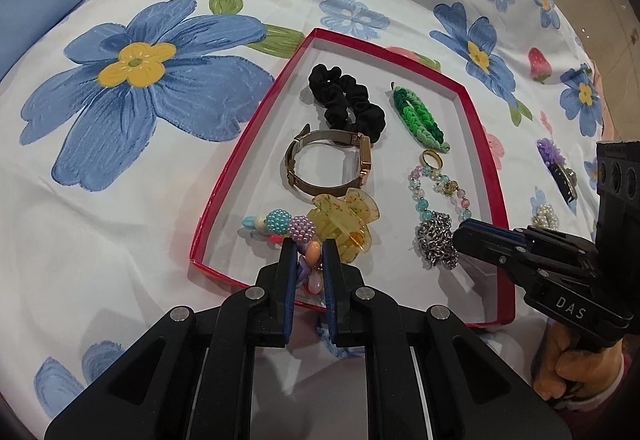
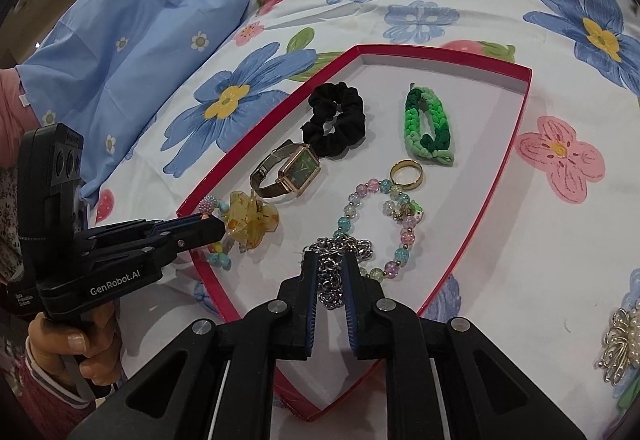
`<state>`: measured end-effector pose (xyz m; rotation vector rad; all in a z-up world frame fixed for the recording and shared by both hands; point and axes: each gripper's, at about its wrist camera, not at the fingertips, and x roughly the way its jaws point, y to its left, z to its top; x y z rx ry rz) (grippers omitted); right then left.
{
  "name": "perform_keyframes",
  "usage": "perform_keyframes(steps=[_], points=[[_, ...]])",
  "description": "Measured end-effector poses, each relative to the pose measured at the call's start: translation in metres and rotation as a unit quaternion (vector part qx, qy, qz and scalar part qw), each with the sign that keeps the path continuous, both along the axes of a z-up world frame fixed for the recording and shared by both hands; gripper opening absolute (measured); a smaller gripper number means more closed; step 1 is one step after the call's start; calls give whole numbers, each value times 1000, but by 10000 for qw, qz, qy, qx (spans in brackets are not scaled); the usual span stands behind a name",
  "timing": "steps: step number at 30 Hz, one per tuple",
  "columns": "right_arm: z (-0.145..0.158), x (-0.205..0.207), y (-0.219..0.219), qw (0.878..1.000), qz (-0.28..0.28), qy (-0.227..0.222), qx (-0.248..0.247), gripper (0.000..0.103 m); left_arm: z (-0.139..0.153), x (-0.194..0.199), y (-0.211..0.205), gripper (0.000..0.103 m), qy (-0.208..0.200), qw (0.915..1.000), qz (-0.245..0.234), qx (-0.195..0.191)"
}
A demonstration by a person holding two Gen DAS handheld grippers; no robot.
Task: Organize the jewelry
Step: 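Carry the bead bracelet and silver chain into the tray and open both tools, then move both open tools back to the remaining hair accessories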
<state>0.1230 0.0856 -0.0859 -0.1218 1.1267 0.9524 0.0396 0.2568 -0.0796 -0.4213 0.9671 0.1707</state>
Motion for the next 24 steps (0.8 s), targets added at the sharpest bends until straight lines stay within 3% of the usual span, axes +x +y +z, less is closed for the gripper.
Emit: perform_keyframes(steps=[11,15,19,24], points=[[5,-1,-5,10000,-67,-22,70,15,6,-2,-4,29,-2,9999,8,104],[17,0,-17,9995,-197,-23,264,16,12,-6,-6,40,-49,9999,69,111],[32,1,-38,9979,-407,-74,508,35,23,-12,-11,47,-195,9996,149,127],[50,1,-76,9942,-807,-211,678,39,41,-21,-24,62,-468,9987,176,45]])
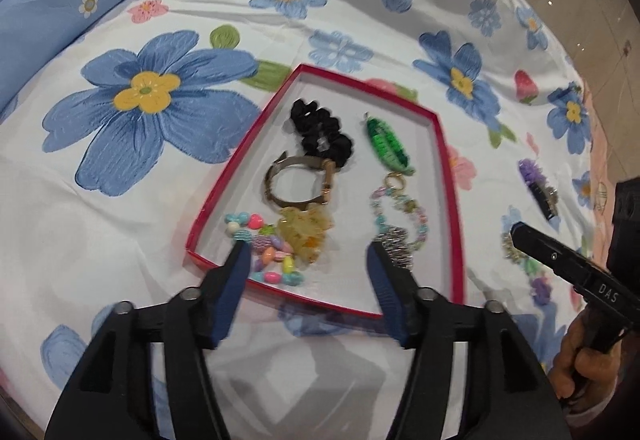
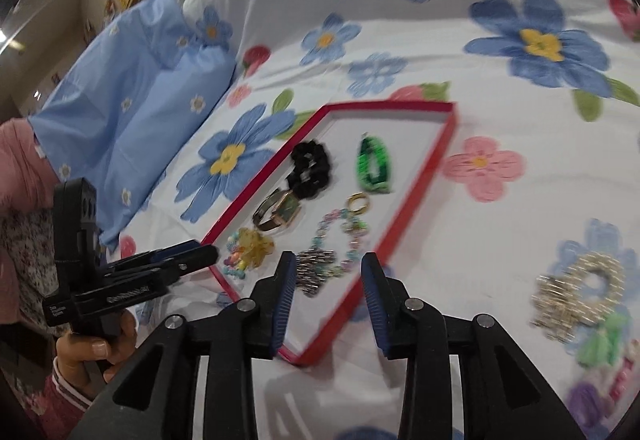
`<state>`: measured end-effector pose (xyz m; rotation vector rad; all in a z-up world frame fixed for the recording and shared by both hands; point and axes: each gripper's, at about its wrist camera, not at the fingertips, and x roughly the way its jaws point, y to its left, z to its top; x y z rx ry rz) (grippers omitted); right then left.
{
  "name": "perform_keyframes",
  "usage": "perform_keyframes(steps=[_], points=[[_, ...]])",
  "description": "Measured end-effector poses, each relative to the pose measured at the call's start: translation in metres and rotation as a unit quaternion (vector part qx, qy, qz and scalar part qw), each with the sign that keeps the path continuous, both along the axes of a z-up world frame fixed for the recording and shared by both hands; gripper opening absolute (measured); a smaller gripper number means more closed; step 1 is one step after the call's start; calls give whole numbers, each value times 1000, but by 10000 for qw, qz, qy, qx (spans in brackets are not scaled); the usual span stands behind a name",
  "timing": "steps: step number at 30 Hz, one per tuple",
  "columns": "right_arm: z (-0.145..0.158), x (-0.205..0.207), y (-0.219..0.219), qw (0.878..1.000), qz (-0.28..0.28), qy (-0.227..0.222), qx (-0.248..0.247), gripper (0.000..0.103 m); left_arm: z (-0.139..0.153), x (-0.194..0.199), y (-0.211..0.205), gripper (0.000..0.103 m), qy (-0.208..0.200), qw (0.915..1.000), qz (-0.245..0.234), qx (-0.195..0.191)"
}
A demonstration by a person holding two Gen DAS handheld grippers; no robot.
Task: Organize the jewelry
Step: 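Move both open tools back to the remaining hair accessories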
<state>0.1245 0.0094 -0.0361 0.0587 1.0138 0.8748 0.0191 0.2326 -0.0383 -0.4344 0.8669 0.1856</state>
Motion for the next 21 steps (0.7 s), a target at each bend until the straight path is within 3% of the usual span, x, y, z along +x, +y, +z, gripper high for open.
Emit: perform_keyframes(steps=[10,21], points=[[16,-5,-90,9961,-835,-257,-100,47,18,3,-47,68,-151,9989,-439,-23],[12,-9,-193,9812,-1896,-263,-229,49,20,21,-110,72,-34,9942,-1070,48]])
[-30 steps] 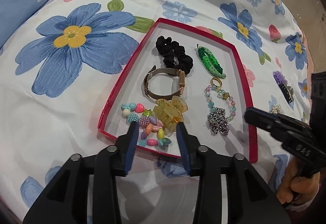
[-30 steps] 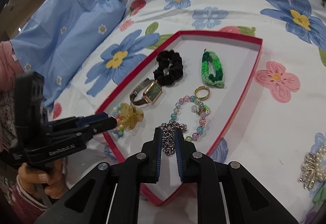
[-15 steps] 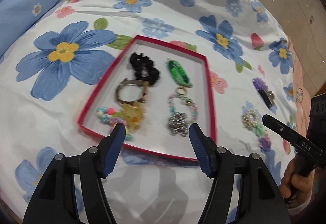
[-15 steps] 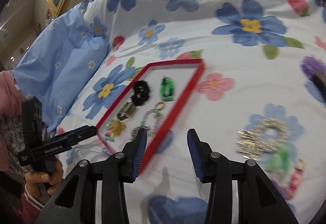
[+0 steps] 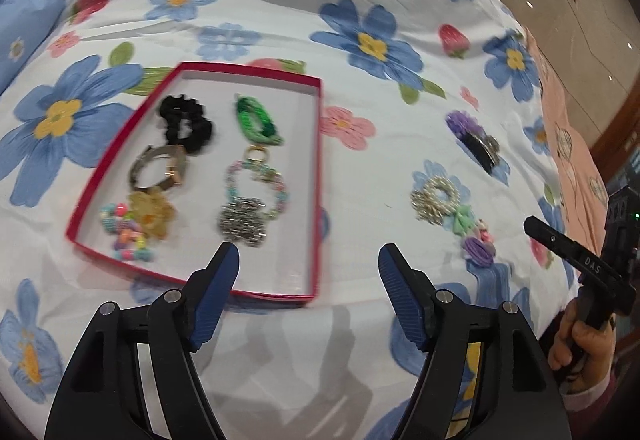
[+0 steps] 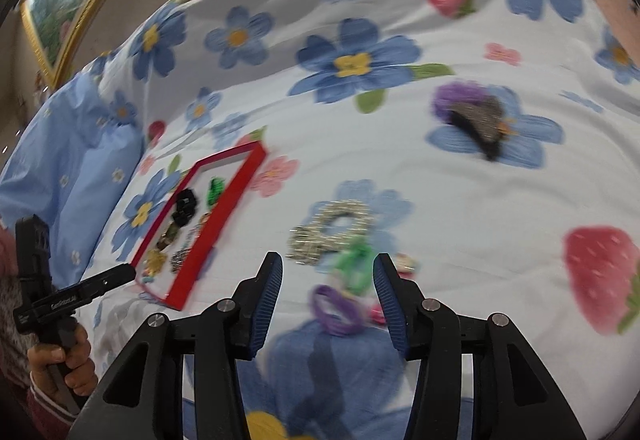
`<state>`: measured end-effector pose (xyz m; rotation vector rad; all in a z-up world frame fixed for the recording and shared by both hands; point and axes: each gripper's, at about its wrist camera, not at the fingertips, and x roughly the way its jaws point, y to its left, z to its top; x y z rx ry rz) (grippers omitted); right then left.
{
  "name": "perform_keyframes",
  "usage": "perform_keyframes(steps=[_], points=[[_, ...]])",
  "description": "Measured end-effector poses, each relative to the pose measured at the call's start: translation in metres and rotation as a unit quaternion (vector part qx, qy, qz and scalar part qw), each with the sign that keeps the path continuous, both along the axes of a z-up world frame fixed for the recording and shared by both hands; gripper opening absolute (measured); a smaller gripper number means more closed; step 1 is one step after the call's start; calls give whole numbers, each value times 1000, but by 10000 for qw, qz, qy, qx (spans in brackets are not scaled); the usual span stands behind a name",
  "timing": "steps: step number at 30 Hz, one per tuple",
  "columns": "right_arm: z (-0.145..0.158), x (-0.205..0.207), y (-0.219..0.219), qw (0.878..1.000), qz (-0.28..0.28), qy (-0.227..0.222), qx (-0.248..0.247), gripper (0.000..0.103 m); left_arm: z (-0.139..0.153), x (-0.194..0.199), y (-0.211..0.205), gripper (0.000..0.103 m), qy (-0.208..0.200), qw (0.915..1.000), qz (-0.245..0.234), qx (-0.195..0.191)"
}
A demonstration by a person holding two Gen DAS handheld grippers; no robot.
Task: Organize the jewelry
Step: 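Move both open tools back to the remaining hair accessories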
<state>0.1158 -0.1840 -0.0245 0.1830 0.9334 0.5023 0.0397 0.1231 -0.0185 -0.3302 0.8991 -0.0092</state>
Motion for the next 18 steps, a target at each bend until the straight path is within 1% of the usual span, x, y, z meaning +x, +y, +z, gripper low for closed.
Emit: perform_keyframes(steps=[5,8,13,18], points=[[-7,-3,-26,9997,-219,59,-37,49,-3,8,-21,73,87,9997,-207,68],[-13,-4,-34,9995,-279,111,-38,49,-5,13,-31,73,150,9994,-303,99],[-21,-3,-39,9994,-287,175,-28,49,-6,20,-51,73,206,9985,-512,65],[-29,1,-33,9995,-116,250,-134,49,-10,32,-79,73,238,9964,-817,-4]])
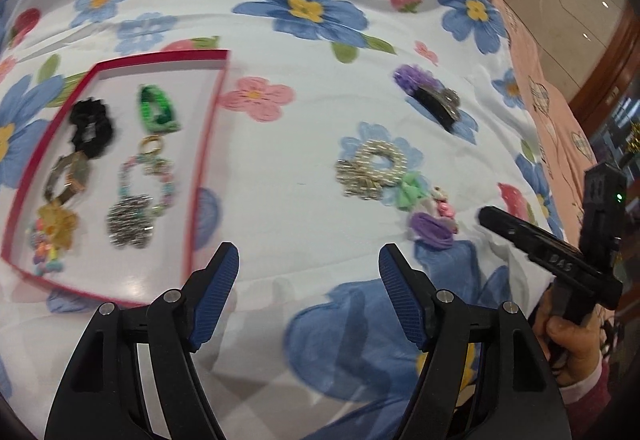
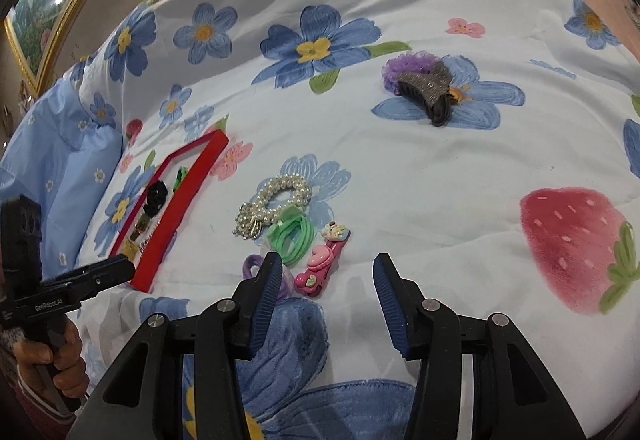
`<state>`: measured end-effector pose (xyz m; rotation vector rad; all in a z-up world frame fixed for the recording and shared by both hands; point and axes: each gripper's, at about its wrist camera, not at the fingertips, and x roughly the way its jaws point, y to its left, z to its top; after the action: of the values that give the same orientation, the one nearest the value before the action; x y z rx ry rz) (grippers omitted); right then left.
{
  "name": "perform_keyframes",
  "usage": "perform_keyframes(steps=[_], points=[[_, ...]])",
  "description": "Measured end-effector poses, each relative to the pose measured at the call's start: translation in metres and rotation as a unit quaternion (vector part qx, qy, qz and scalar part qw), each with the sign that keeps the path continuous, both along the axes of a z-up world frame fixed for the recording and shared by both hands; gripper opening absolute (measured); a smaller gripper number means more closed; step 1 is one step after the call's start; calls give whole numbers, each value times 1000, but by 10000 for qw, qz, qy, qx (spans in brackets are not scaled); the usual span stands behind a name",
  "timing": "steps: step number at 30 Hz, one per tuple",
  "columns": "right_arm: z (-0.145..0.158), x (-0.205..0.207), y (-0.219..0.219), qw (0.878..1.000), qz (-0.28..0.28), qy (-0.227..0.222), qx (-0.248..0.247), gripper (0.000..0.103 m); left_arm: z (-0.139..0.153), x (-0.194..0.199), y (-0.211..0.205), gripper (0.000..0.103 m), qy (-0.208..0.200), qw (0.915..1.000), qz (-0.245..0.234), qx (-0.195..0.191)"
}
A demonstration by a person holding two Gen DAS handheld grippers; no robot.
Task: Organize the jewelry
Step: 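Move both open tools back to the remaining hair accessories, then grasp the purple bow clip with the left tool while the right tool grasps the pink cartoon clip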
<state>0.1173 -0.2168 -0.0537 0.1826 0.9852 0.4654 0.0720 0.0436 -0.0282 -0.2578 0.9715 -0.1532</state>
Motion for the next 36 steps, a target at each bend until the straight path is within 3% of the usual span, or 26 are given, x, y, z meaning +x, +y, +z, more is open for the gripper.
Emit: perform_keyframes(steps=[4,14,15,17,19,24,32,33,35,36], points=[[-8,6,4,9999,104,112,-44,49,-6,13,-22,73,78,9996,-254,-112],[-2,14,-20,9997,-229,45,114,49,-35,55,-77,72,406,9949,-850,-368],[-2,14,-22,9996,-252,62,132,49,-39,58,-82,69,417,9946,-897,-311],[-2,15,-22,9995,-266,77,133,49,-42,60,-88,47,342,9942,-1008,-138],[-4,16,-21,9996,-245,99,128,49,-43,60,-89,6,362,9921,-1189,-164],[-10,15,-5,9998,-41,175,77,49,-40,51,-82,4,277,9915,-1268,-83],[-25,12,29,9984,350,146,-423,47,-32,33,-47,3,196,9953,-909,-275],[-27,12,32,9979,362,128,-517,44,-29,31,-42,3,160,9958,-857,-289],[-31,11,37,9965,378,53,-749,21,-24,28,-37,3,100,9963,-794,-297],[-32,10,38,9958,375,23,-831,16,-22,27,-34,3,62,9966,-766,-302]])
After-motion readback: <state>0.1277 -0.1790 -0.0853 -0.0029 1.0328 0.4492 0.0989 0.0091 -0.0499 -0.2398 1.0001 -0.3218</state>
